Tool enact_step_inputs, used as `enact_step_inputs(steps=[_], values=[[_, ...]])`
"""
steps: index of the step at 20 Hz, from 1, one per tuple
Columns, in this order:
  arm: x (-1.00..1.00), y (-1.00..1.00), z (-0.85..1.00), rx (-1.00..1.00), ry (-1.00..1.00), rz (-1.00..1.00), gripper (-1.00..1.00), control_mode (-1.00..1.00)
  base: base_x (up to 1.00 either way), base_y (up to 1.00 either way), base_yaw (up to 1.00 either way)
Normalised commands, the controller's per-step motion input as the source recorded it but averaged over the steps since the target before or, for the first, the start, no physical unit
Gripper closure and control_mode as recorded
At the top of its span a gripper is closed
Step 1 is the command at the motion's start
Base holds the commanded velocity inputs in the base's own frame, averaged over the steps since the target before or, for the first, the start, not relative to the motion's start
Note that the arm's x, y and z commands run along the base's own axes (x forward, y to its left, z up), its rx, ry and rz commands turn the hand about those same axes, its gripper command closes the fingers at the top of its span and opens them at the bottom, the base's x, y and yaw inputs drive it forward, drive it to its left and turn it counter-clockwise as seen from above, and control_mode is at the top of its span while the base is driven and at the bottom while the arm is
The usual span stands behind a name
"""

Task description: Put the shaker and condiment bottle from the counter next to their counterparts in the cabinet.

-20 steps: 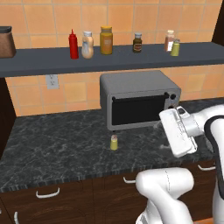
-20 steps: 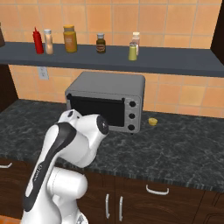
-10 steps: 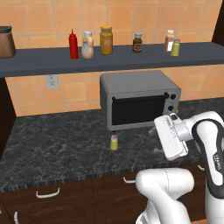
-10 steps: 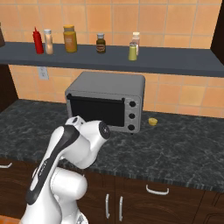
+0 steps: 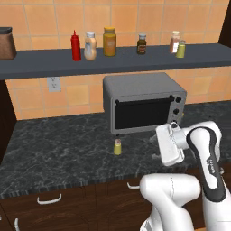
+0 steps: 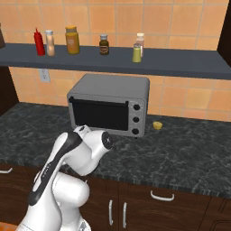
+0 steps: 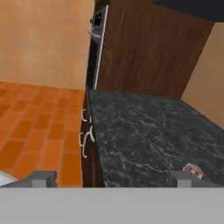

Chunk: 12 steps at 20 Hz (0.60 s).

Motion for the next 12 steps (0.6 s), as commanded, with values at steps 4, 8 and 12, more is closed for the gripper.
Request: enact_step_inputs(steps=[4, 8, 12], values=[[0.26, 0.02, -0.36, 0.14, 0.17, -0.06, -1.0, -1.0, 0.0, 0.0, 0.0], [0.16, 0.0, -0.12, 0.1, 0.0, -0.02, -1.0, -1.0, 0.0, 0.0, 0.0], [0.29, 0.05, -0.19, 0.11, 0.01, -0.09, -1.0, -1.0, 0.0, 0.0, 0.0]])
